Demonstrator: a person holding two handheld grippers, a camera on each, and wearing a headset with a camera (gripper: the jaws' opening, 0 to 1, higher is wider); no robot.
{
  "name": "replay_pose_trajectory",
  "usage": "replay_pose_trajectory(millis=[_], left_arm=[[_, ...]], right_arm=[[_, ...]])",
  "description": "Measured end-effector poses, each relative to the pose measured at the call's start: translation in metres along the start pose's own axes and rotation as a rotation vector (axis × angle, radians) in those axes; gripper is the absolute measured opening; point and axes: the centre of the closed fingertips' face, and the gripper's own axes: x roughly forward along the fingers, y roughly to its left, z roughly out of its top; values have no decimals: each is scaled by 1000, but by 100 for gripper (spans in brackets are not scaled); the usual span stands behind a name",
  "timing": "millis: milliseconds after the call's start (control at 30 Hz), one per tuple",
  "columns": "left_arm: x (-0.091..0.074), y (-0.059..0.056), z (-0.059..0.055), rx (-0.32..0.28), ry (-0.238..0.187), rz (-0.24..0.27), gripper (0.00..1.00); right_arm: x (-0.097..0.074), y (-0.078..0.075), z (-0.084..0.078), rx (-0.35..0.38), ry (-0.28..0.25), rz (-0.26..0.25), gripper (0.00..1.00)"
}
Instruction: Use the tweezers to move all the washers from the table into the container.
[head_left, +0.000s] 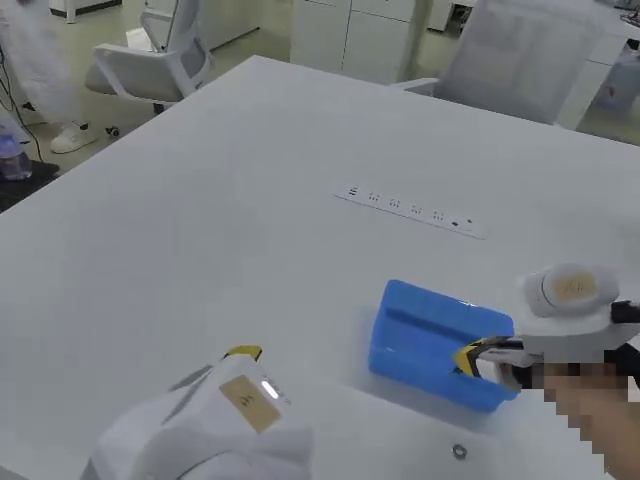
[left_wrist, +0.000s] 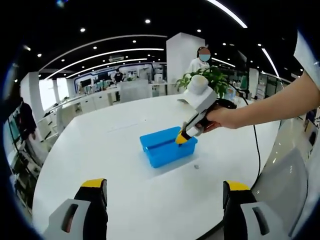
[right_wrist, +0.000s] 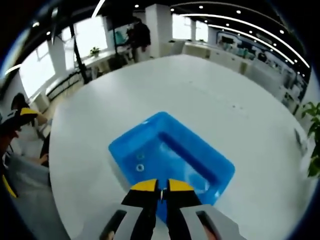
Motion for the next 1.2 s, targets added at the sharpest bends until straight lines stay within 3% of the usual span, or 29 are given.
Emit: replay_pose_trajectory(millis=[100, 400, 633, 933, 1033, 1200], left_arm=[[-1, 4, -1, 4, 0, 22, 99], [-2, 5, 2, 10, -7, 31, 99], [-6, 5, 5, 26, -15, 37, 99], [-8, 3, 8, 35, -23, 40, 99], [-8, 2, 10, 38, -30, 41, 99], [-8, 1, 11, 40, -33, 34, 99]], right_arm=[[1, -2, 3, 10, -50, -8, 2], [7, -5, 10, 22, -93, -34, 3], [2, -1, 8, 8, -107, -50, 4], [-28, 0, 20, 27, -172, -68, 4], [-42, 0, 25, 45, -221, -71, 4], [-71, 13, 35, 66, -287, -61, 4]])
